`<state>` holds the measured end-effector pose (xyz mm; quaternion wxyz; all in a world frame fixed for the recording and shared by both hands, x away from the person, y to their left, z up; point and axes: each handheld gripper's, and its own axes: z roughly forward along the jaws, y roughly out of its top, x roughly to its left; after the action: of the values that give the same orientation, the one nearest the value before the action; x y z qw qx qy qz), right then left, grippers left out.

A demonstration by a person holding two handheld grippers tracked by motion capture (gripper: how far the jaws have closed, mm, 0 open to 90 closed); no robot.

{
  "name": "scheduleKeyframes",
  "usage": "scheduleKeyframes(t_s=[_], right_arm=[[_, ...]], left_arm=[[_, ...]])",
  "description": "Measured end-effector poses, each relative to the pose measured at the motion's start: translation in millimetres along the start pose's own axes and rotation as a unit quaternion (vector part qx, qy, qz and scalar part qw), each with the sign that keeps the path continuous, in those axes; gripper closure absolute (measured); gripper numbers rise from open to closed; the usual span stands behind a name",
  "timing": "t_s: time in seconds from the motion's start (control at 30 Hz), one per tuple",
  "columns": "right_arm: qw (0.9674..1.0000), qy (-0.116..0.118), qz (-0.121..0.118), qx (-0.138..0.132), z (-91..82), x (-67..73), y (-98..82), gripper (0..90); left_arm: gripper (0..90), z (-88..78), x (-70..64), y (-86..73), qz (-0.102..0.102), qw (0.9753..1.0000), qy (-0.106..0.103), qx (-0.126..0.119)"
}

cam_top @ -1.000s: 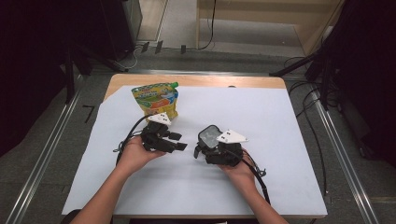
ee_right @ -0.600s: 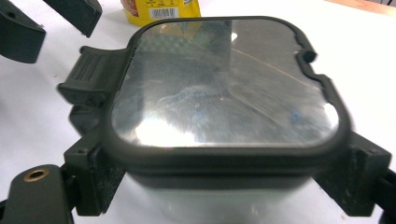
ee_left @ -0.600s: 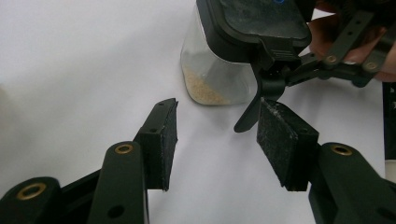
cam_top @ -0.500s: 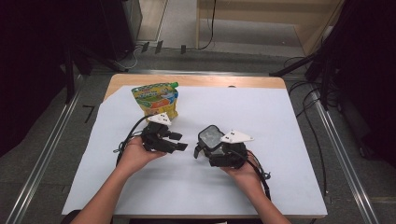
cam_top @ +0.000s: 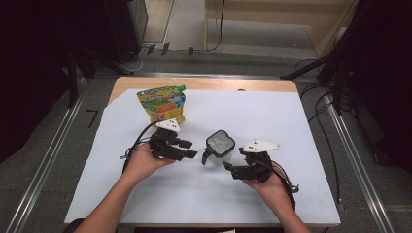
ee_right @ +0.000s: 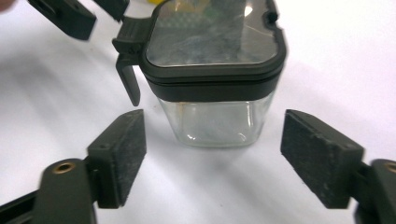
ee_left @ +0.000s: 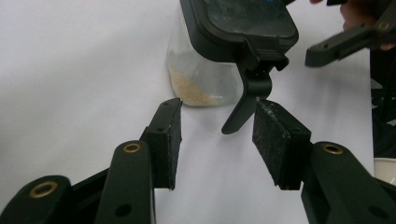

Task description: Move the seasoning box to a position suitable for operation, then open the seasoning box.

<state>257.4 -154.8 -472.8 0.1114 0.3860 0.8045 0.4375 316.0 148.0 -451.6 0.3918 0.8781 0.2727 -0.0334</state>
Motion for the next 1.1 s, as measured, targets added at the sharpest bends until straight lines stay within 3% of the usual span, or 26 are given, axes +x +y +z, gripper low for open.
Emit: scheduleKeyframes(t_s=[0.1, 0.13, 0.17, 0.3, 0.33, 0.5, 0.8, 1.1], right_arm=[[0.9999, -0.010, -0.004, -0.004, -6.0, -1.8, 0.2, 35.6], [1.0000, -0.007, 0.000, -0.004, -8.2, -2.6, 0.3, 48.1], [1.0000, -0.007, 0.000, -0.004, -8.2, -2.6, 0.3, 48.1], [0.9998, -0.009, -0.011, -0.017, -6.5, -2.3, 2.9, 62.0], [0.9997, -0.013, -0.016, -0.016, -3.1, -2.9, 3.0, 67.7], [0.9998, -0.003, -0.017, -0.004, 3.0, -5.6, 1.5, 78.0], [0.9998, 0.020, -0.004, -0.002, 6.8, -12.8, 3.6, 89.6], [0.9997, 0.023, 0.002, -0.001, 7.9, -12.7, 5.7, 90.0]], left_arm=[[56.6, 1.8, 1.6, -0.3, -0.001, 1.0000, -0.004, 0.004], [58.3, 1.7, 1.6, -0.1, -0.001, 1.0000, -0.005, 0.003], [58.3, 1.5, 1.7, -0.2, 0.001, 1.0000, -0.008, 0.003], [61.7, 2.0, 1.6, -0.9, -0.010, 0.9999, -0.001, 0.009], [64.7, 2.1, 1.9, -0.6, -0.010, 0.9999, 0.001, 0.012], [70.1, 7.4, 0.8, 2.0, -0.009, 0.9999, -0.004, 0.013], [80.3, 12.3, -6.1, 4.1, 0.003, 0.9999, 0.008, 0.009], [86.3, 24.2, -13.1, 7.1, 0.014, 0.9998, 0.008, 0.008]])
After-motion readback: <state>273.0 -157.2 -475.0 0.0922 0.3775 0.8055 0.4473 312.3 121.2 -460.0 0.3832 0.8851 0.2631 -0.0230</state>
